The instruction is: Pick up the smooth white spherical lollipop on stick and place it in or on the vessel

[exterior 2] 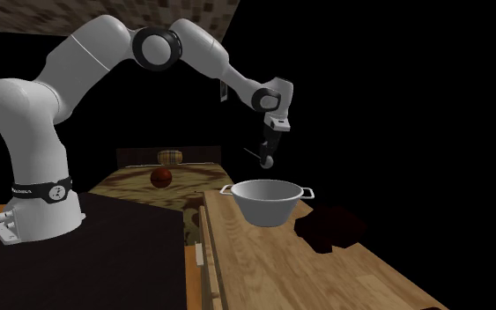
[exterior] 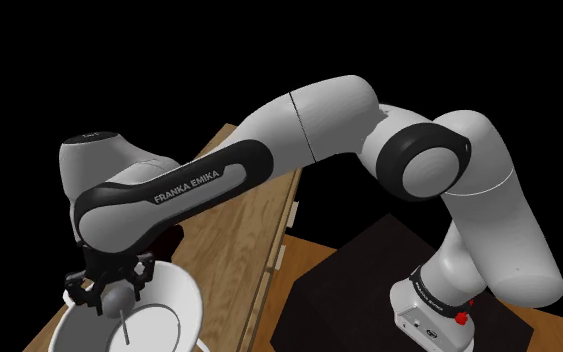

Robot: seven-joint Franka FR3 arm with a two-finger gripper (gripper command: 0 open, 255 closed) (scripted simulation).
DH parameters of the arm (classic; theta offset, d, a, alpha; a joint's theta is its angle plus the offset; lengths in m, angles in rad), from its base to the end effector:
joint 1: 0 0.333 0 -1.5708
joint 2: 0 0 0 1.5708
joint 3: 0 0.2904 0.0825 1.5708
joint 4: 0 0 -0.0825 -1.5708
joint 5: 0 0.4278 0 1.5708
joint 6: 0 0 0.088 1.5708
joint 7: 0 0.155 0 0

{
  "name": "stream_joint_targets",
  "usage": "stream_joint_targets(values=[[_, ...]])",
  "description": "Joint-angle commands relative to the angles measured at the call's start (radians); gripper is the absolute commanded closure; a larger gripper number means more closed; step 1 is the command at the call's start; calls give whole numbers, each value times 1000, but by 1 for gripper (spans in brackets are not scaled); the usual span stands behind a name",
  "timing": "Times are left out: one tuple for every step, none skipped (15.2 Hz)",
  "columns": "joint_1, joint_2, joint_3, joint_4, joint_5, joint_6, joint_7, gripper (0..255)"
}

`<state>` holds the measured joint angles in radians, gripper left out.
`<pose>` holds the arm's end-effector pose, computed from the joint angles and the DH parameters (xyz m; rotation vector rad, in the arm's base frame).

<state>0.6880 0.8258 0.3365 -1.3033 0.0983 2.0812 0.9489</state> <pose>0.4235 0.6347 0.1827 -2.9347 0.1098 0.4159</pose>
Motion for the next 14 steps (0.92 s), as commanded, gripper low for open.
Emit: stream_joint_targets(values=[[1,5,-1,2,-1,4,-1,255],[1,5,-1,2,-1,4,-1,255],[1,5,-1,2,-1,4,-1,255],[1,5,-1,2,-1,4,-1,255],[1,5,-1,2,-1,4,-1,255],[1,5,-1,2,-1,4,-1,255],[1,5,-1,2,-1,4,-1,255],[1,5,-1,2,-1,4,-1,0],[1,5,-1,2,-1,4,-1,0],[1,5,-1,2,-1,4,-1,0],[1,5,-1,2,-1,4,-1,0],[1,5,-1,2,-1,4,-1,0],[1,5,-1,2,-1,4,-1,0],[-5,-10,1,10,1,-19,-1,0]])
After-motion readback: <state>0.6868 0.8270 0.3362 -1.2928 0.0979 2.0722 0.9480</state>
